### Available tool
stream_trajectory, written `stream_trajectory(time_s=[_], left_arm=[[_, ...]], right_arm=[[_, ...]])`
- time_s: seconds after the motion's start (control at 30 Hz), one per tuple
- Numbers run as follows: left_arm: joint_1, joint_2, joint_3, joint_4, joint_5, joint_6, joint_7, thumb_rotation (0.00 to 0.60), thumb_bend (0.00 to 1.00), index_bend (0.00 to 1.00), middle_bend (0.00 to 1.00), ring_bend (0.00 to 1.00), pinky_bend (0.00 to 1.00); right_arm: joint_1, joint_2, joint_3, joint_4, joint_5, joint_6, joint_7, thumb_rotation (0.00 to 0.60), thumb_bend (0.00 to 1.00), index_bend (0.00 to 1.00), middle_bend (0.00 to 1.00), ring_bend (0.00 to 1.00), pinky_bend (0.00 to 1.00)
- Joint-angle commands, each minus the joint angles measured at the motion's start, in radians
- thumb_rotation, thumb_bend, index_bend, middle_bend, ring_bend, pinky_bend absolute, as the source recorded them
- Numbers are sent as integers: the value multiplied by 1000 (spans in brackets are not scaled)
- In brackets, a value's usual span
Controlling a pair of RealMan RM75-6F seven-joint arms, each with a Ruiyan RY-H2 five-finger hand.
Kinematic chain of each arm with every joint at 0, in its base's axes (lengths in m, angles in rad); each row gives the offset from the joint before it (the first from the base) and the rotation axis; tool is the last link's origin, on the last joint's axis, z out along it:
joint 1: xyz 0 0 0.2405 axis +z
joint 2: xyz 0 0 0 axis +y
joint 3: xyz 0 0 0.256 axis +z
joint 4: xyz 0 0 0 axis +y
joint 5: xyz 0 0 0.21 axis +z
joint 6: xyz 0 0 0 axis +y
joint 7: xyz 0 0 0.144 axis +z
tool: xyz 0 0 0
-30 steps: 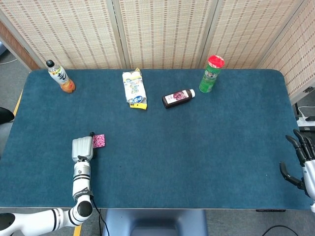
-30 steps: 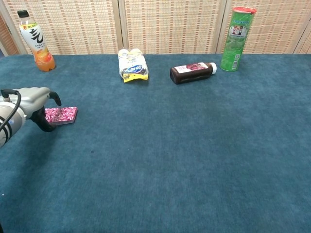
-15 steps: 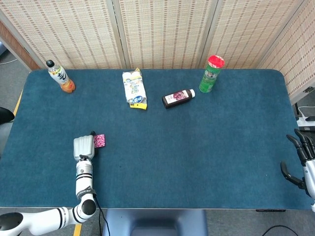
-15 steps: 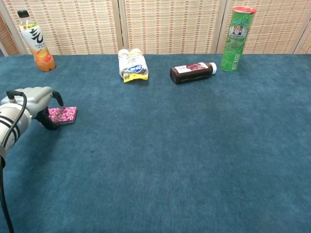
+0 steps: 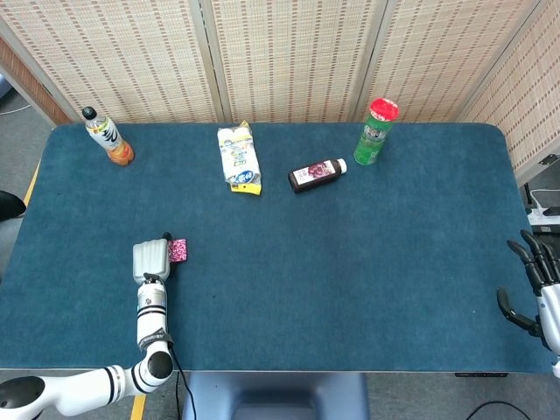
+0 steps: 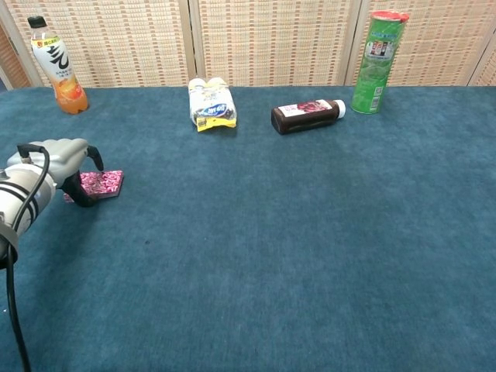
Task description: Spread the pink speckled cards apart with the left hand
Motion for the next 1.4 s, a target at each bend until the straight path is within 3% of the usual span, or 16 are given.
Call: stream_trajectory(time_s=[0.03, 0.27, 0.63, 0.87, 1.4], left_arm=[[-1, -1, -1, 2, -5, -1, 6, 600, 321, 287, 1000, 1000, 1000], [2, -1, -2, 1, -13, -1, 9, 600, 330, 301, 1000, 1000, 1000], [16, 6, 8, -12, 35, 18, -32, 600, 336, 428, 1000, 1000, 1000], [39, 25, 23, -39, 66, 32, -59, 600, 335, 458, 1000, 1000, 1000], [169, 214, 114, -224, 184, 67, -169, 600, 333, 471, 1000, 1000, 1000]], right_arm=[[0, 0, 0, 0, 0, 0, 0, 600, 417, 120, 11, 0, 310], [-1, -1, 1, 1, 0, 4, 1, 600, 417, 120, 11, 0, 310], [1, -3, 1, 1, 0, 2, -2, 600, 417, 120, 11, 0, 310], [0, -3, 1, 1, 1, 2, -2, 600, 417, 120, 11, 0, 310], [6, -12, -1, -1, 3, -10, -25, 600, 417, 120, 11, 0, 310]])
